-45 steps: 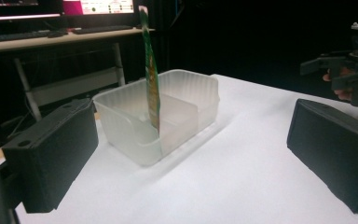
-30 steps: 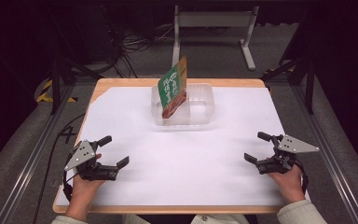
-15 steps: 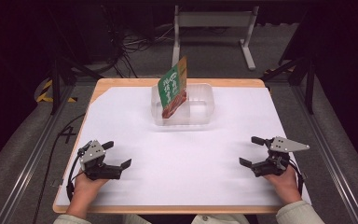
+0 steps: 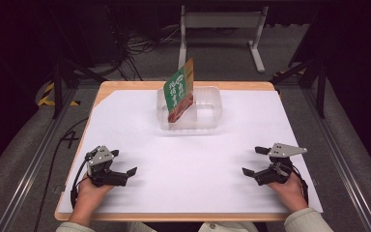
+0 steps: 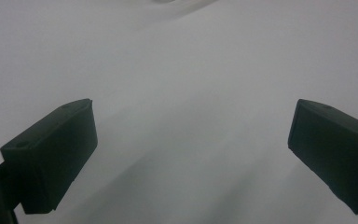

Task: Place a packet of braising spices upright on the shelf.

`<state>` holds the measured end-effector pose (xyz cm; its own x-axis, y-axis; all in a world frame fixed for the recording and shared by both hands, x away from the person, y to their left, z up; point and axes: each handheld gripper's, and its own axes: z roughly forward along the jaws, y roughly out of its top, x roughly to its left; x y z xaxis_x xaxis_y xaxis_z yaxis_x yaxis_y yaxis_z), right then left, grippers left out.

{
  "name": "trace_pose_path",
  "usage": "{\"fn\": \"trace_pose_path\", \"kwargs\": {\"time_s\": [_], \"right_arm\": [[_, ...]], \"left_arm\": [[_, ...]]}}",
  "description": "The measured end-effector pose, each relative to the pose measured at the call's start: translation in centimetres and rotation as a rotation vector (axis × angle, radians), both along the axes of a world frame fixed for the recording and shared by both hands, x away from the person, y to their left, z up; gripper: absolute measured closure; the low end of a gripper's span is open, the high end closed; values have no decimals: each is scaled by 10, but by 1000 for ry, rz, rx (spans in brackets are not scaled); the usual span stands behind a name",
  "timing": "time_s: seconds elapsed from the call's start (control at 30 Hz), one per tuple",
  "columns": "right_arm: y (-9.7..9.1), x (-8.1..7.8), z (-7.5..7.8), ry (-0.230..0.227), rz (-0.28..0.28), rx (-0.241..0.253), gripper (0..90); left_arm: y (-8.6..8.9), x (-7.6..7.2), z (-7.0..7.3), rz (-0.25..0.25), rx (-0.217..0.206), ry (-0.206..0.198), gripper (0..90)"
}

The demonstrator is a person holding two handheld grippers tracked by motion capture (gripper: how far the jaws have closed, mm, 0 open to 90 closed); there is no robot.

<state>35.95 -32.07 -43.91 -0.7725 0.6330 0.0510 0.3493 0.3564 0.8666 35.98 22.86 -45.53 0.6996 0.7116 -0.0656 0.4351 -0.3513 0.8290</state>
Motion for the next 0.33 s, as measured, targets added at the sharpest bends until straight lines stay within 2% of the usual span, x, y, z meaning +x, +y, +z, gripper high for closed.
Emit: {"fn": "trace_pose_path", "kwargs": {"time_s": [0.33], "right_arm": [[0, 1, 0, 17, -1, 8, 0]], "left_arm": [[1, 0, 0, 4, -7, -3, 13]]}}
